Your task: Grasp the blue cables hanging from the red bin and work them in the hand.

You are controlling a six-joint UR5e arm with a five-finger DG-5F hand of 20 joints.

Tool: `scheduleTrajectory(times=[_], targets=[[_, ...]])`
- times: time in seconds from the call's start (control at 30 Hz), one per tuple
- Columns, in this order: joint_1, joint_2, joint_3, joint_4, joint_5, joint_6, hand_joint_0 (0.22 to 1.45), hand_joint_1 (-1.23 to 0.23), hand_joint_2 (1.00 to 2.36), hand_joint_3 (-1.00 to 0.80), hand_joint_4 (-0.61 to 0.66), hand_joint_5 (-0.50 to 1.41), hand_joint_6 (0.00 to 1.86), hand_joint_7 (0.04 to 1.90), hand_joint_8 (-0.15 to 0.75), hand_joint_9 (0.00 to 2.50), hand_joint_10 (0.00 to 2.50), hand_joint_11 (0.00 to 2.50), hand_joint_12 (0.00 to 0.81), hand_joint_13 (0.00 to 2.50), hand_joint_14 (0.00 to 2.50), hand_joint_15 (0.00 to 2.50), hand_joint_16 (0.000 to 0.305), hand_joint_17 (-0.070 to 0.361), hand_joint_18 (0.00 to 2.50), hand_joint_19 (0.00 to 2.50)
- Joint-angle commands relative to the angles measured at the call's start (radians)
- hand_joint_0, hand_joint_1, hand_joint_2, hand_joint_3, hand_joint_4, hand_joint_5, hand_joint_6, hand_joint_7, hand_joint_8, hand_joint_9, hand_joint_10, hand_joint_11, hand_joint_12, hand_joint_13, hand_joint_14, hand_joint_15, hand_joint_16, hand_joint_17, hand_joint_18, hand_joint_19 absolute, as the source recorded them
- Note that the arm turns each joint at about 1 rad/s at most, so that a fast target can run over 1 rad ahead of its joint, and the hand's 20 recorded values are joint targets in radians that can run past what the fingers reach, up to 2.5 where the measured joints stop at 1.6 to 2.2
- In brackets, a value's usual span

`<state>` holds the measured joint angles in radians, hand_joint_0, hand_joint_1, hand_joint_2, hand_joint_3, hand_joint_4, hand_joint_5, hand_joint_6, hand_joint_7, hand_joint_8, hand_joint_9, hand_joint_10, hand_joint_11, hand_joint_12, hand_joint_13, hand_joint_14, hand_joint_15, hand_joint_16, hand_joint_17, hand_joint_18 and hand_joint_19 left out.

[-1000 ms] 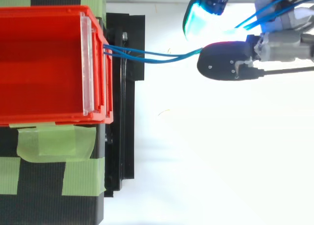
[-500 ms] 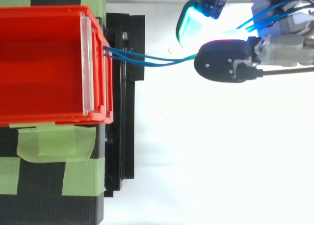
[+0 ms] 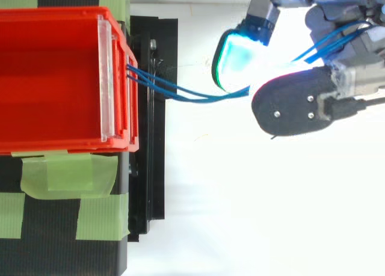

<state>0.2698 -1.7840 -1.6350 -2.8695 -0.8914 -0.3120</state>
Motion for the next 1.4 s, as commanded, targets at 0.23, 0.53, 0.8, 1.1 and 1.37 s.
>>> scheduleTrajectory(times=[0.23,0.53,0.8,1.1,1.37], targets=[[0.002,0.000,0.000,-0.031,-0.015,0.011,0.84,-0.68,1.02,-0.62,0.29,0.49,0.18,1.40,0.460,0.94,2.50,2.50,0.531,1.14,2.50,1.84,0.050,0.113,1.53,0.93],[0.005,0.000,0.000,-0.036,-0.014,0.013,0.69,-0.69,1.00,-1.00,0.31,0.44,0.23,1.38,0.457,0.86,2.50,2.50,0.569,1.11,2.50,1.84,0.062,0.139,1.52,0.74],[0.009,0.000,0.000,-0.034,-0.012,0.017,0.77,-0.75,1.00,-0.89,0.28,0.12,0.67,1.17,0.489,0.74,2.50,2.50,0.575,1.03,2.50,1.81,0.056,0.127,1.41,0.80],[0.009,0.000,0.000,-0.033,-0.011,0.016,0.89,-0.78,1.01,-0.63,0.25,-0.02,1.06,1.01,0.482,0.72,2.50,2.50,0.558,1.01,2.50,1.80,0.052,0.118,1.42,0.92],[0.009,0.000,0.000,-0.034,-0.012,0.017,1.04,-0.70,1.13,0.43,0.26,0.01,1.25,0.95,0.487,0.76,2.50,2.50,0.556,1.07,2.50,1.76,0.059,0.134,1.40,0.57]])
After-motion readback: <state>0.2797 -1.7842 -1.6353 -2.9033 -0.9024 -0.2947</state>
